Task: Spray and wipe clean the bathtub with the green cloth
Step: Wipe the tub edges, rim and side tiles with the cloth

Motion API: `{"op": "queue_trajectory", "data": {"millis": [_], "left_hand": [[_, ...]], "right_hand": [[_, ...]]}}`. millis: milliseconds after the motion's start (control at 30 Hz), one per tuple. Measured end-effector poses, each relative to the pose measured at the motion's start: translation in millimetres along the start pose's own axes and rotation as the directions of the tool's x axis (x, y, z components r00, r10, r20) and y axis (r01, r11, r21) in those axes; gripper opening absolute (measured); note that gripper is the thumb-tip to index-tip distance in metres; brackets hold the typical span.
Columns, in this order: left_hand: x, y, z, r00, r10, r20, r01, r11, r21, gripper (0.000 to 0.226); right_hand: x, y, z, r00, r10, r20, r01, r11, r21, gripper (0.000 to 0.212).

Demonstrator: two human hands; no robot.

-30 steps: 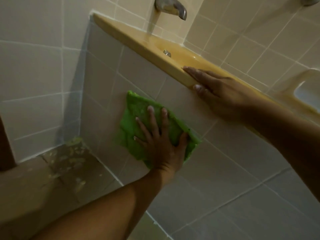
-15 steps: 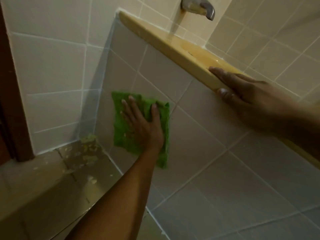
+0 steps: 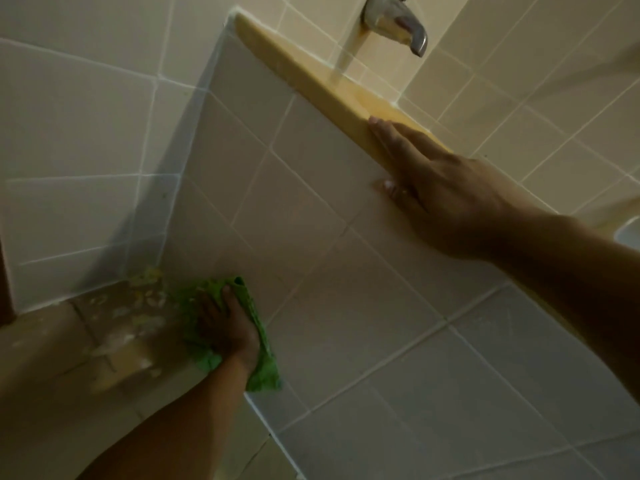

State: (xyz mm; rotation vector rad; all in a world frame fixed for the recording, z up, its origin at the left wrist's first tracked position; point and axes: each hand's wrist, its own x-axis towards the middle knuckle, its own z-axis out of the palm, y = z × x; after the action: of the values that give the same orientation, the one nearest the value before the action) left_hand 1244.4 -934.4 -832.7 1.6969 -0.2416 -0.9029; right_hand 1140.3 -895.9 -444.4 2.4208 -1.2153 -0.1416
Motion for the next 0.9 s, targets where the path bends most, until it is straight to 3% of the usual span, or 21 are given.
{"op": "queue_trajectory", "data": {"millis": [167, 333, 433, 667, 900], "left_hand": [[-5.3, 35.1, -3.6, 0.999, 0.006, 0.036, -0.003, 0.998, -0.07, 0.07], [-34.1, 95.7, -8.4, 0.969, 0.247, 0.017, -0.246, 0.968, -0.039, 0.085], [-50.6, 137.0, -8.2, 0.889, 0.459, -0.014, -0.459, 0.888, -0.037, 0.097], [-55.7, 247.4, -8.5, 0.677, 0.733, -0.063, -0.735, 0.678, -0.011, 0.087], [-13.8, 304.1, -17.1, 0.739, 0.666, -0.096, -0.673, 0.735, -0.079, 0.094]], "right_hand": [[11.2, -5.2, -4.2, 0.999, 0.033, 0.003, -0.033, 0.999, 0.011, 0.066], [29.7, -12.5, -5.7, 0.998, 0.055, 0.011, -0.055, 0.998, 0.01, 0.063], [40.2, -12.3, -4.6, 0.999, 0.05, -0.012, -0.049, 0.997, 0.065, 0.061], [50.4, -5.3, 0.2, 0.996, 0.054, -0.073, -0.038, 0.979, 0.198, 0.051], [54.0, -9.7, -3.7, 0.997, 0.08, -0.009, -0.076, 0.972, 0.224, 0.055]]}}
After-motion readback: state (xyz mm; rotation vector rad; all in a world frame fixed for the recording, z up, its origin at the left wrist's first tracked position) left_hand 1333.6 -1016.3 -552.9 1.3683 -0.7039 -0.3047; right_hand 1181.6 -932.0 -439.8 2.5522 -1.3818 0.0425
